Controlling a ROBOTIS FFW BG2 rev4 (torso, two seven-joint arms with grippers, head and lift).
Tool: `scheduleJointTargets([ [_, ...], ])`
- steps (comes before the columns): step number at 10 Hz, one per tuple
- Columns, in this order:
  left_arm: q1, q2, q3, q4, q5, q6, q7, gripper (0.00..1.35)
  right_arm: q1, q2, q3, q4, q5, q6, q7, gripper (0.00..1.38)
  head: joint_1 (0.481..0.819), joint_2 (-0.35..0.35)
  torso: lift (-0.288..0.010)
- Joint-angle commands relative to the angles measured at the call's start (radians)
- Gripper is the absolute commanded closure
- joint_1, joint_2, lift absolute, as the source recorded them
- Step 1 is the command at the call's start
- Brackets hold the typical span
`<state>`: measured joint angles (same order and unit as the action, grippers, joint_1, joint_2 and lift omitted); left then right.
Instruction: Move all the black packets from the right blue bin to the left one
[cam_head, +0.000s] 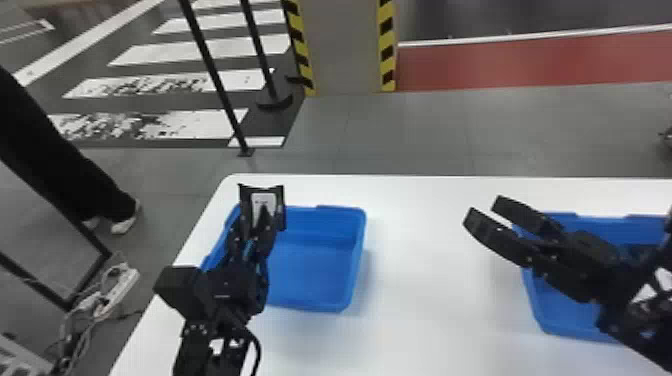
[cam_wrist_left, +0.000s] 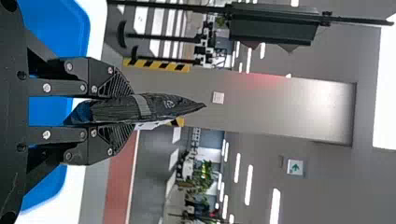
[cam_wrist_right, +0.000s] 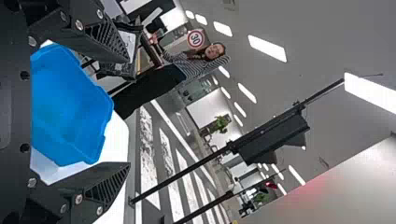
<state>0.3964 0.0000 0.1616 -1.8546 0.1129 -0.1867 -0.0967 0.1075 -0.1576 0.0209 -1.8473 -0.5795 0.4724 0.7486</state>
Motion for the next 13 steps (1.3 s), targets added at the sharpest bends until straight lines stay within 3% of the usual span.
scheduleJointTargets([
  [1, -0.053, -0.003, 0.03, 0.081, -0.105, -0.02, 0.003, 0.45, 0.023, -0.007, -0.019, -0.034, 0.069, 0.009, -0.034, 0.16, 0.695, 0.266, -0.11],
  [2, -0.063, -0.003, 0.026, 0.101, -0.107, -0.049, 0.006, 0.08, 0.045, -0.007, -0.041, -0.063, 0.129, 0.011, -0.078, 0.16, 0.695, 0.271, -0.11],
  [3, -0.063, -0.003, 0.023, 0.101, -0.09, -0.081, 0.006, 0.09, 0.045, -0.007, -0.067, -0.061, 0.184, 0.014, -0.092, 0.16, 0.695, 0.253, -0.11],
  [5, -0.011, -0.003, -0.073, 0.089, 0.096, -0.253, 0.0, 0.21, 0.062, -0.007, -0.134, -0.12, 0.311, 0.055, -0.163, 0.16, 0.695, 0.21, -0.11],
  [6, 0.018, -0.003, -0.139, 0.049, 0.197, -0.27, 0.0, 0.21, 0.084, -0.007, -0.173, -0.169, 0.363, 0.075, -0.218, 0.16, 0.695, 0.158, -0.11],
  [8, 0.058, -0.003, -0.186, 0.008, 0.244, -0.277, -0.003, 0.21, 0.106, -0.007, -0.219, -0.211, 0.417, 0.119, -0.307, 0.16, 0.695, 0.034, -0.11],
  [11, 0.097, -0.003, -0.197, -0.024, 0.266, -0.236, -0.015, 0.21, 0.027, -0.016, -0.242, -0.039, 0.487, 0.171, -0.38, 0.16, 0.695, -0.064, -0.11],
  [13, 0.094, -0.003, -0.2, -0.024, 0.266, -0.231, -0.015, 0.21, -0.073, -0.039, -0.222, 0.135, 0.501, 0.153, -0.371, 0.16, 0.695, -0.102, -0.11],
])
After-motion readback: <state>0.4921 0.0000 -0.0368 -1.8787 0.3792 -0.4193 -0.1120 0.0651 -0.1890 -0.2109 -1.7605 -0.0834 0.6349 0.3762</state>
